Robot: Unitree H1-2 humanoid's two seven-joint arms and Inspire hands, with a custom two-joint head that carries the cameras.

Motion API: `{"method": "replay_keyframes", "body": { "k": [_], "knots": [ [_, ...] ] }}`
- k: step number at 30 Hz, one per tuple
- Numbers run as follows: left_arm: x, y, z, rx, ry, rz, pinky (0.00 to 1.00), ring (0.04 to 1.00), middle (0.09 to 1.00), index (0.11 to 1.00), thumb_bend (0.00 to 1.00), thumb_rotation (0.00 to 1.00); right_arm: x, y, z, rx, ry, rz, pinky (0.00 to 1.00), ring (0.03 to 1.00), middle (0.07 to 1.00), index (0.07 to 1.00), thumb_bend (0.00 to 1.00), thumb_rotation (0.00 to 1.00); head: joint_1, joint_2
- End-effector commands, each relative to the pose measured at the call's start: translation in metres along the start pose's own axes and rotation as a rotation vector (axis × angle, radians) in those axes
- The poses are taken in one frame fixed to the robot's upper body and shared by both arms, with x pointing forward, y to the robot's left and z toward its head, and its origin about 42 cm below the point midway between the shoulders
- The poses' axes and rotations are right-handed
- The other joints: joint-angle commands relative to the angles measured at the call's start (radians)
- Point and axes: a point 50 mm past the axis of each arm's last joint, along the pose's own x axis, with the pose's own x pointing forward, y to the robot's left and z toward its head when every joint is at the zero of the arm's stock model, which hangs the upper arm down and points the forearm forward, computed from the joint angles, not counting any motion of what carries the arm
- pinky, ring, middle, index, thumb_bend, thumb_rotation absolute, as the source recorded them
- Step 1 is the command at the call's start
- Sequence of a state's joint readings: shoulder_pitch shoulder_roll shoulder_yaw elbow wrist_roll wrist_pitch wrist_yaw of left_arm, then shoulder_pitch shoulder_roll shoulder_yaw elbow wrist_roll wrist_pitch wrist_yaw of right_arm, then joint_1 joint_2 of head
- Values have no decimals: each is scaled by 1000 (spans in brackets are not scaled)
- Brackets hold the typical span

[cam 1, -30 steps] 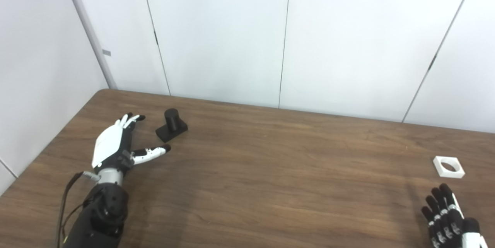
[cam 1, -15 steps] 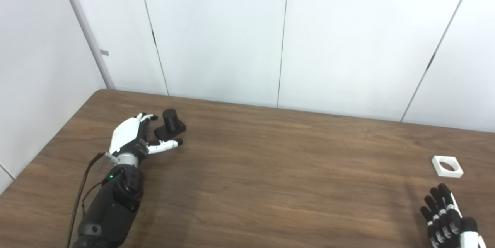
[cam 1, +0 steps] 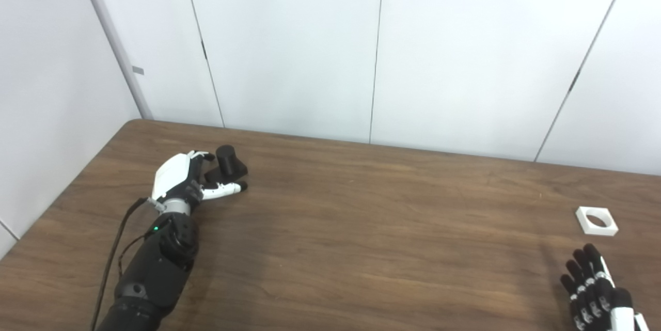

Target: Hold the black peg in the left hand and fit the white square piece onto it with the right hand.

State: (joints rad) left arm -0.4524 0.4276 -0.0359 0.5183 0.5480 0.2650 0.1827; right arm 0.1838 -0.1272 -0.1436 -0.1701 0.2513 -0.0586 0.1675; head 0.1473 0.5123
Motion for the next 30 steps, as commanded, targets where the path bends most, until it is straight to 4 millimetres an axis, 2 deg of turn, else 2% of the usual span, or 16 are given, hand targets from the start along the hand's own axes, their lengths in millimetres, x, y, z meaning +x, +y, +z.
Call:
{"method": "replay_keyframes", "body": {
  "k": [1,13,19,20,21,23,30],
  "knots": [
    [14,23,11,11,-34,57,1000,1000,945,781,888,377,-28,1,-27,24,110,-23,1000,1000,1000,1000,622,979,1,0],
    [15,28,13,41,-36,68,1000,995,925,727,867,344,-27,2,-24,29,107,-18,1000,1000,1000,1000,568,995,5,6],
    [12,28,12,37,-51,76,1000,964,876,610,835,256,-28,4,-22,21,108,-20,1000,1000,1000,1000,569,999,2,11],
    [12,28,12,36,-56,81,1000,952,862,582,820,211,-28,4,-21,22,110,-18,1000,1000,1000,1000,563,1000,1,11],
    [11,28,11,37,-59,82,1000,943,850,537,676,143,-28,4,-21,23,112,-15,1000,1000,1000,1000,564,1000,-1,11],
    [11,28,10,39,-65,84,1000,932,835,501,564,89,-28,4,-21,22,115,-13,1000,1000,1000,1000,564,1000,-3,12],
    [11,28,9,61,-98,81,998,872,750,484,525,57,-29,4,-20,21,115,-22,1000,1000,1000,1000,547,1000,-6,12]
  ]
}}
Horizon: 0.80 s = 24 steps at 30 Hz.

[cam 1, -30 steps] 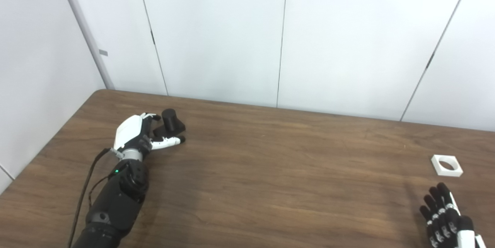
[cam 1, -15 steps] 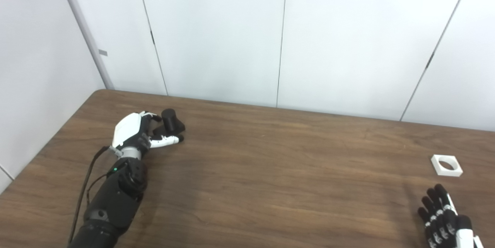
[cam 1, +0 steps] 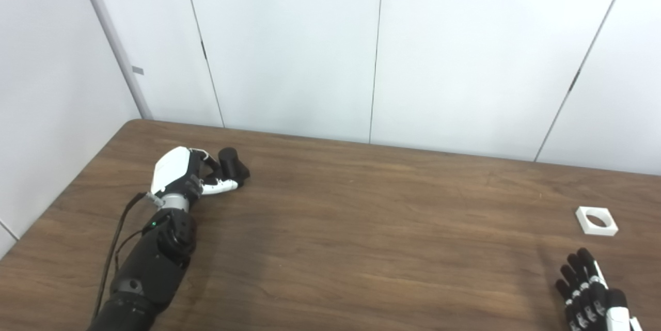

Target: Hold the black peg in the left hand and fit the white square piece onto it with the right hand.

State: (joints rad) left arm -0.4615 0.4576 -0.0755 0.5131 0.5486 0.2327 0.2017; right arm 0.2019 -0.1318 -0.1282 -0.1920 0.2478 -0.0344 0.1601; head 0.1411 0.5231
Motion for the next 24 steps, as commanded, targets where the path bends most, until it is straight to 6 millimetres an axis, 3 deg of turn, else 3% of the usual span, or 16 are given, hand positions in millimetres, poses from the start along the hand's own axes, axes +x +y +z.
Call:
{"method": "replay_keyframes", "body": {
  "k": [1,12,24],
  "knots": [
    [9,20,3,29,-37,57,998,868,746,483,525,57,-23,1,-21,26,89,-31,1000,1000,1000,1000,546,1000,-1,1],
    [8,20,6,50,-66,41,924,855,743,485,524,57,-22,4,-20,15,85,-34,1000,1000,1000,1000,549,1000,-12,4],
    [-20,18,24,8,-176,-16,890,857,735,484,524,54,-21,6,-20,30,72,-40,1000,1000,1000,1000,539,994,-27,11]
  ]
}}
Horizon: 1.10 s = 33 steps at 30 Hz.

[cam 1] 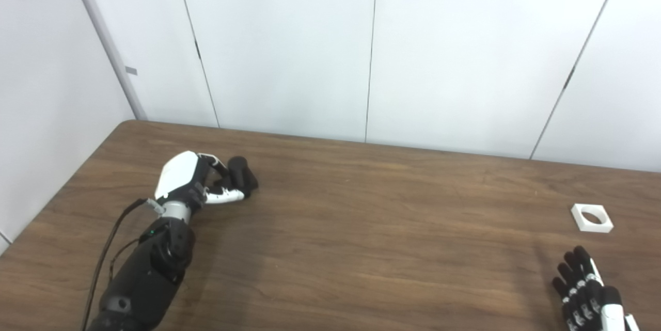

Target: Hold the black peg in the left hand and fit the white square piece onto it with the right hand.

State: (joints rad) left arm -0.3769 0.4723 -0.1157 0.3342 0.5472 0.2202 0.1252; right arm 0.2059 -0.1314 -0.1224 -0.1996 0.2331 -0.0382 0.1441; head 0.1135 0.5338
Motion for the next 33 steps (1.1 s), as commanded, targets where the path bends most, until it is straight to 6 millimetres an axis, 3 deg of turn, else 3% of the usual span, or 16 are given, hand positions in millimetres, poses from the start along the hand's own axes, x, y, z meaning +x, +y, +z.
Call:
{"method": "replay_keyframes", "body": {
  "k": [1,13,17,22,33],
  "knots": [
    [3,19,15,-3,-69,40,885,853,730,483,524,56,-20,5,-21,41,79,-29,1000,1000,1000,1000,535,991,-3,2],
    [-38,9,56,-30,-212,-33,917,852,738,484,523,52,-17,8,-23,12,87,-25,1000,1000,1000,1000,550,1000,-37,10],
    [-51,-3,72,-28,-302,-47,979,812,719,484,522,51,-15,11,-23,20,94,-22,1000,1000,1000,1000,529,1000,-44,18],
    [-69,-21,95,-32,-367,-76,978,811,715,483,523,52,-15,14,-23,18,92,-24,1000,1000,1000,1000,512,1000,-61,30],
    [-109,-53,129,-21,-486,-131,991,818,719,483,524,56,-7,26,-17,38,81,-52,1000,1000,1000,1000,576,1000,-134,63]
  ]
}}
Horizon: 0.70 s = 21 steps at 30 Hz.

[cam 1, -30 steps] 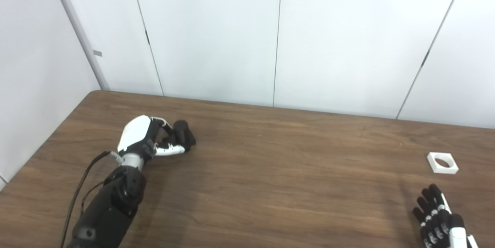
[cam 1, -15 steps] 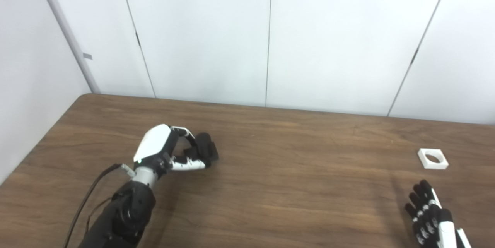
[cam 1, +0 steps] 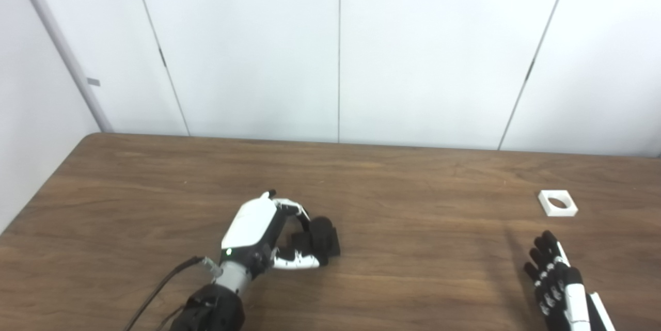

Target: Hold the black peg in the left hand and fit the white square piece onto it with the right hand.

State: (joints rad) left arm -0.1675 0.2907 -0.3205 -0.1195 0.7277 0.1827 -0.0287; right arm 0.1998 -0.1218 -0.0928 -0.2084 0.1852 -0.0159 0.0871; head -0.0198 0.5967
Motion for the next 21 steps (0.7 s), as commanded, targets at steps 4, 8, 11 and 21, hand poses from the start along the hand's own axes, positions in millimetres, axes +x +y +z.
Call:
{"method": "replay_keyframes", "body": {
  "k": [4,8,11,21],
  "knots": [
    [1,-1,24,19,-102,19,996,822,722,482,524,56,-8,23,-12,68,59,-25,1000,1000,996,1000,579,1000,-34,11],
    [-5,-15,36,45,-128,-46,998,828,735,483,524,57,-5,26,-9,68,48,-26,1000,1000,993,1000,609,997,-66,26],
    [-10,-24,40,51,-150,-104,1000,849,763,483,523,57,-3,28,-6,62,40,-29,1000,993,983,1000,621,987,-86,36],
    [-26,-44,48,51,-195,-199,1000,902,811,483,524,56,-3,20,8,31,22,-50,1000,990,966,1000,636,992,-131,68]
  ]
}}
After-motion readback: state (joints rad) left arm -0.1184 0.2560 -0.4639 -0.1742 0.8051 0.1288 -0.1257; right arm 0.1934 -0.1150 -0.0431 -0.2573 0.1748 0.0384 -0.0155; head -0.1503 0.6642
